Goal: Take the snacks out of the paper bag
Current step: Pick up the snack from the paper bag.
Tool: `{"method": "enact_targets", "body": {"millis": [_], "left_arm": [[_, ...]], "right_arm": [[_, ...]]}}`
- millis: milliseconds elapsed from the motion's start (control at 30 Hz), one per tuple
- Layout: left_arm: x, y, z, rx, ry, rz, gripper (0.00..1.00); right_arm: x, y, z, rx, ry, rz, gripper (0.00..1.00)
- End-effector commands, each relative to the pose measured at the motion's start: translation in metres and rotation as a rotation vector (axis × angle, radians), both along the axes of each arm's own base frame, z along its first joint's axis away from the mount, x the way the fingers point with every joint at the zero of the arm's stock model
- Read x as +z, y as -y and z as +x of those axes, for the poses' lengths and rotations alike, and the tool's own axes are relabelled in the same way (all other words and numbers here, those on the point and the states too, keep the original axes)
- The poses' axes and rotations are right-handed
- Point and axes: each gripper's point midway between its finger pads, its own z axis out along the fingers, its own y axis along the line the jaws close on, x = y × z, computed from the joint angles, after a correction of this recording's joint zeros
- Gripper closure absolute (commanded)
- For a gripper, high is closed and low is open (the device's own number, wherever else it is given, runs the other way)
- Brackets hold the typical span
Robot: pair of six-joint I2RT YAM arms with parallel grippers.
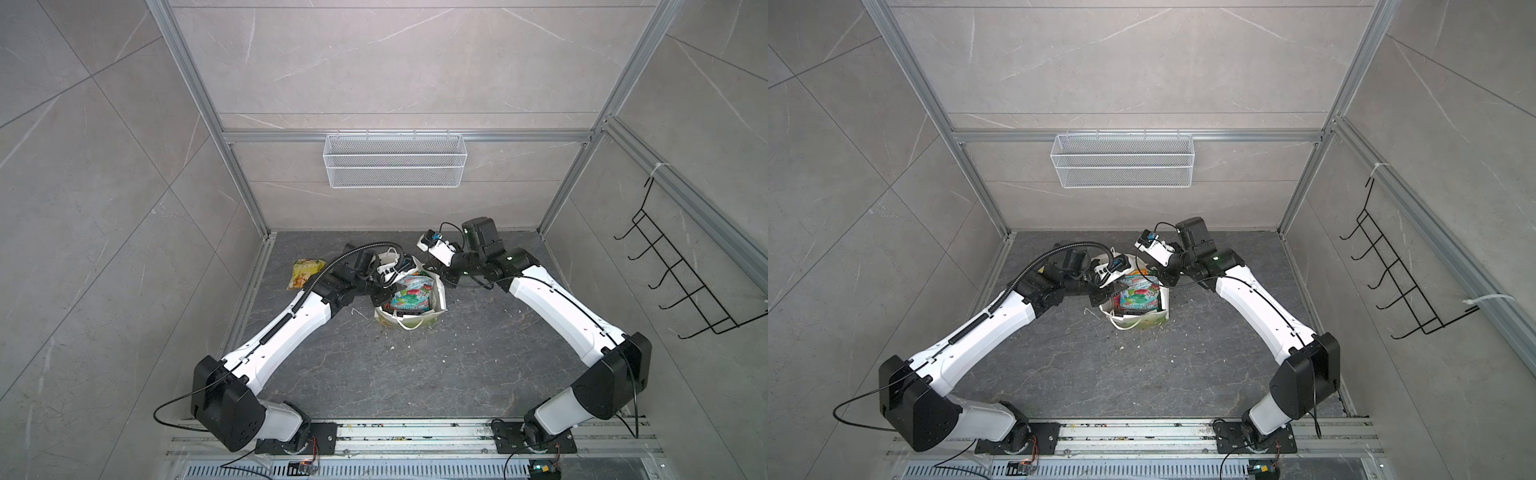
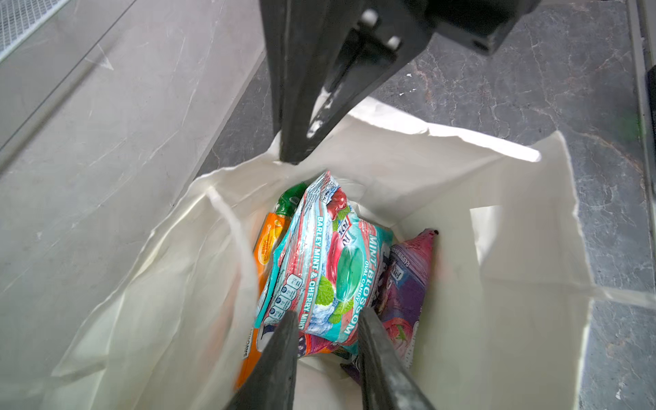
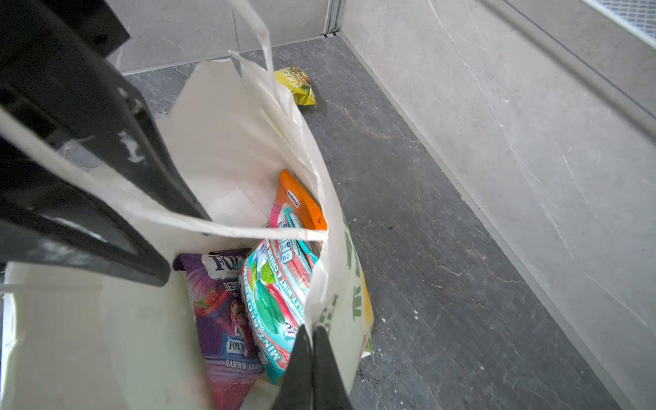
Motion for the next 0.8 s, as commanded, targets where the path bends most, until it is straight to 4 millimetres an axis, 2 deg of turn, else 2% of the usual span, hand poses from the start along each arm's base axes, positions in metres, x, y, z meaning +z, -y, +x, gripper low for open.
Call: {"method": "enact_targets", "body": {"millis": [0, 367, 467, 567, 633, 767], "left_arm": [[0.013, 0.005, 0.006, -0.042, 0.061, -0.044, 0.68], [-0.021, 0.020, 0.043, -0.062, 0.025, 0.034, 0.62], [-0.025, 0.024, 0.052, -0.064, 0.029, 0.042, 0.52], [-0.029, 0.028, 0.058, -0.065, 0.029, 0.046, 0.50], [-0.035, 0.029, 0.065, -0.053, 0.042, 0.053, 0.40], [-0.041, 0.033, 0.073, -0.054, 0.051, 0.058, 0.36]], "right_arm": [[0.018, -0.002, 0.006, -0.025, 0.010, 0.066, 1.00], [0.023, 0.004, 0.010, -0.047, 0.015, 0.114, 1.00], [0.026, 0.005, 0.012, -0.046, 0.016, 0.123, 1.00], [0.027, 0.006, 0.013, -0.045, 0.015, 0.133, 1.00], [0.028, 0.005, 0.012, -0.036, 0.013, 0.140, 1.00], [0.029, 0.003, 0.011, -0.024, 0.013, 0.144, 1.00]]}}
